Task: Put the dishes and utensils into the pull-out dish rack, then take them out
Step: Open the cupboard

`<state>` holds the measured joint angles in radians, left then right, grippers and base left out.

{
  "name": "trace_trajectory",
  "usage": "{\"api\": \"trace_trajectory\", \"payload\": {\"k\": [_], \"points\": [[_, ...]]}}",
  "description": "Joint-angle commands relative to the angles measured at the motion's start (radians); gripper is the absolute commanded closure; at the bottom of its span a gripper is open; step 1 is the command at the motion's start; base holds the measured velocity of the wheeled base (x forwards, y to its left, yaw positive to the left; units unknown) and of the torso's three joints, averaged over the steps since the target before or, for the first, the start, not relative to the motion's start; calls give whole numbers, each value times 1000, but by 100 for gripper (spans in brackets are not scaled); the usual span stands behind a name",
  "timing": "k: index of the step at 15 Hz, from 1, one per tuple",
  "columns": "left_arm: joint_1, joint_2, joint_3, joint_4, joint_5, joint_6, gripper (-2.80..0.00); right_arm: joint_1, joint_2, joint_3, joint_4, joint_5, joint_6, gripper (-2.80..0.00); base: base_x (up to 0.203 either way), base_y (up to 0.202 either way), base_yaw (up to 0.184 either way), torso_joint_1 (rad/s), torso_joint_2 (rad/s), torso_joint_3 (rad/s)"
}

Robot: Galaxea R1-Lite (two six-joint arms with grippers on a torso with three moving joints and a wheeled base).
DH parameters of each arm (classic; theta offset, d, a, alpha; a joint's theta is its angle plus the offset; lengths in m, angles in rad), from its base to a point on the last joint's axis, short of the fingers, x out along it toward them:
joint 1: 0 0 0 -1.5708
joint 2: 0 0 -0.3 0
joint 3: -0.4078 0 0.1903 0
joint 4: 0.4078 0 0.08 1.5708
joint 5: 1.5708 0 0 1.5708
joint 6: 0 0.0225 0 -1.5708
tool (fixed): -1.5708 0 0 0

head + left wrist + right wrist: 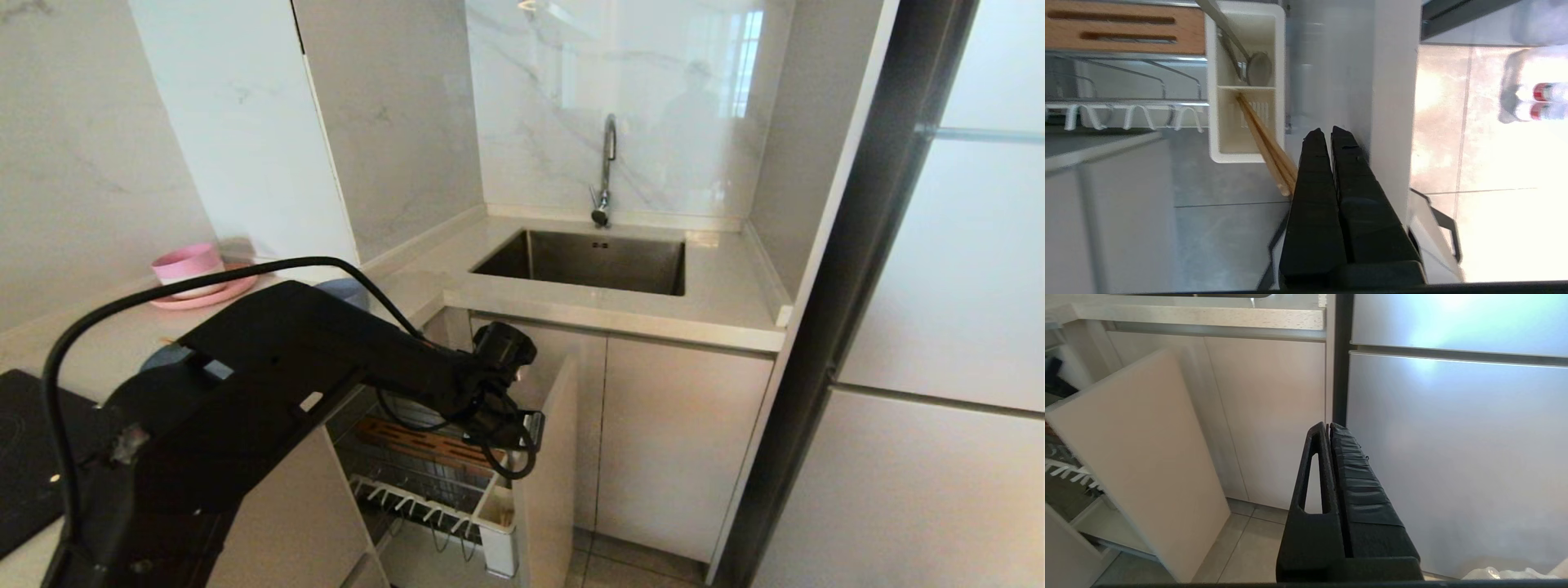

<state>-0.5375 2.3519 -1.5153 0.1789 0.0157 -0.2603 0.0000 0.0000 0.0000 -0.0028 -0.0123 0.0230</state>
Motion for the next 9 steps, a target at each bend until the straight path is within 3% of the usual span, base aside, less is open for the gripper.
{"api": "trace_trajectory", "payload": {"k": [1, 9], "points": [[-15, 1, -2, 1, 1, -11, 0, 0, 1, 0, 0, 0, 0, 0, 0, 0, 0, 0, 0, 0], [-104, -2, -2, 2, 9, -104, 0, 0, 0, 0, 0, 0, 0, 0, 0, 0, 0, 0, 0, 0]]}}
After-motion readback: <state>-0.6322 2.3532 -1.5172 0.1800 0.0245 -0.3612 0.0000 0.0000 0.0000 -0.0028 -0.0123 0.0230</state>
